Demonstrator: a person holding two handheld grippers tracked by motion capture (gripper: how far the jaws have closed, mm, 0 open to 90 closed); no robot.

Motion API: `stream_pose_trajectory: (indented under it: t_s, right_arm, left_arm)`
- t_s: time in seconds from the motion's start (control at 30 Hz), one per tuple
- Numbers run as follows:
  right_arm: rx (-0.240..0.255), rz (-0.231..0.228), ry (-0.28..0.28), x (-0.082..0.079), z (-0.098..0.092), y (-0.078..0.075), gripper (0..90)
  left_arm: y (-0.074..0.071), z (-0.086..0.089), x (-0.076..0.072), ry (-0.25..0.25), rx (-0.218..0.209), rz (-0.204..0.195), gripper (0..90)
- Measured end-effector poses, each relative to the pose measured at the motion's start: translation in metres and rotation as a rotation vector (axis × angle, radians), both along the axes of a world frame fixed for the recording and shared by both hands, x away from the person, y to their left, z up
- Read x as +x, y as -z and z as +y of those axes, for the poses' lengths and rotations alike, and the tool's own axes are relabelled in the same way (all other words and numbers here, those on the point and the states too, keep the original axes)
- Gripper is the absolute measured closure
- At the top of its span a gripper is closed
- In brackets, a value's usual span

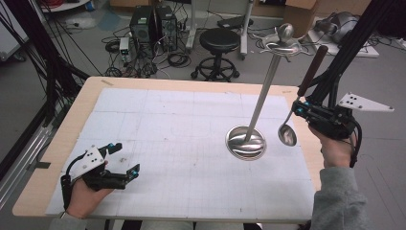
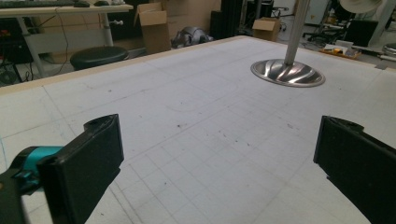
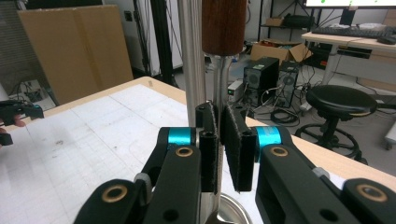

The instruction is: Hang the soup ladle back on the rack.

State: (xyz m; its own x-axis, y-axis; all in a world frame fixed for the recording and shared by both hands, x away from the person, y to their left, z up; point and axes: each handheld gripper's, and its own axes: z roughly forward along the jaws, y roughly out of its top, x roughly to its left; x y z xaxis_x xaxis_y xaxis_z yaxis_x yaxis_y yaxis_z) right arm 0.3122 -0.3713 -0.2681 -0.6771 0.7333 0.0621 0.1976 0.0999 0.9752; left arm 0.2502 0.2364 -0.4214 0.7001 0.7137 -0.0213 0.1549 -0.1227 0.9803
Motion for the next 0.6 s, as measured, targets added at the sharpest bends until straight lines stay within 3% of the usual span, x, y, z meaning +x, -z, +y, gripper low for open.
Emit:
stream_pose_trajectory:
  t_s: [0.6]
  right_arm:
    - [-0.024, 0.012, -0.017, 0.0059, 0.0027, 0.0005, 84.8]
  left_arm:
    - [0.0000, 0.0003, -0.0002, 0.000, 0.002, 0.001, 2.0]
